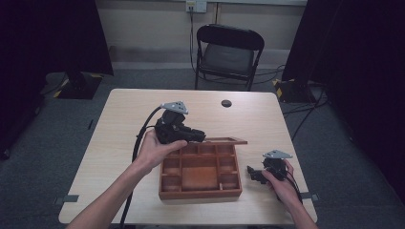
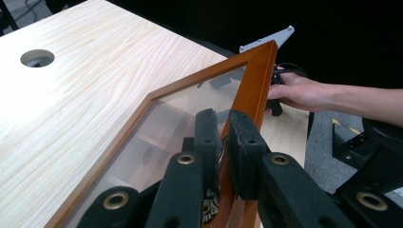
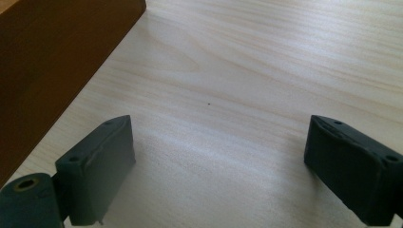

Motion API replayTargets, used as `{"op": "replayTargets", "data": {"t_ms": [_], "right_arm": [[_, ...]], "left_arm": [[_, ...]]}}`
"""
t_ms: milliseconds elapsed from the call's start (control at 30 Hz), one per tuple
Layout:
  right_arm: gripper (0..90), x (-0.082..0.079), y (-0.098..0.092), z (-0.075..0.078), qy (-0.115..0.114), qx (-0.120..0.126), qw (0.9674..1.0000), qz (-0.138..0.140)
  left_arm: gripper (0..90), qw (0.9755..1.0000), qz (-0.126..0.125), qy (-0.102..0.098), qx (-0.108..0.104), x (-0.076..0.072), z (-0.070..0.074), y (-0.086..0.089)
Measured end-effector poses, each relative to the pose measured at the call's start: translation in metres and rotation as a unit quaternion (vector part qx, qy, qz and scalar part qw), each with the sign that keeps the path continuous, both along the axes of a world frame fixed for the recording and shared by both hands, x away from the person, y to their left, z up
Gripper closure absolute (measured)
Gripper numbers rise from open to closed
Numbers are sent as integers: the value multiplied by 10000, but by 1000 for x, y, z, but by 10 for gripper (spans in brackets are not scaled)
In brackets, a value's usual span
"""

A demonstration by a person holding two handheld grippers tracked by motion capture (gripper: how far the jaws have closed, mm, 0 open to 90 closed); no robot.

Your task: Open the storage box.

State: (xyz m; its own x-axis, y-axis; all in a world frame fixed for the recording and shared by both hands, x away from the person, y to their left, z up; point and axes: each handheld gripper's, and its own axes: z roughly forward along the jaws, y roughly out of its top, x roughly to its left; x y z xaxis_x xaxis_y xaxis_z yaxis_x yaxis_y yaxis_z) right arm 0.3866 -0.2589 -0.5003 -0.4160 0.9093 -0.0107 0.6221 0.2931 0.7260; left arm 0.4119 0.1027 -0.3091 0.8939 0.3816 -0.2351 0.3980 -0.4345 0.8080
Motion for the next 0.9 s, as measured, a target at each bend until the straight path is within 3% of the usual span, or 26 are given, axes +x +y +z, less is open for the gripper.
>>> {"op": "replayTargets", "data": {"t_ms": [367, 900], "right_arm": [[88, 0, 0, 0, 1, 0, 10000, 0], [88, 0, 0, 0, 1, 0, 10000, -1]], "left_arm": [[848, 9999, 15, 38, -100, 1, 1, 1], [849, 10000, 5, 12, -42, 2, 2, 0]]}}
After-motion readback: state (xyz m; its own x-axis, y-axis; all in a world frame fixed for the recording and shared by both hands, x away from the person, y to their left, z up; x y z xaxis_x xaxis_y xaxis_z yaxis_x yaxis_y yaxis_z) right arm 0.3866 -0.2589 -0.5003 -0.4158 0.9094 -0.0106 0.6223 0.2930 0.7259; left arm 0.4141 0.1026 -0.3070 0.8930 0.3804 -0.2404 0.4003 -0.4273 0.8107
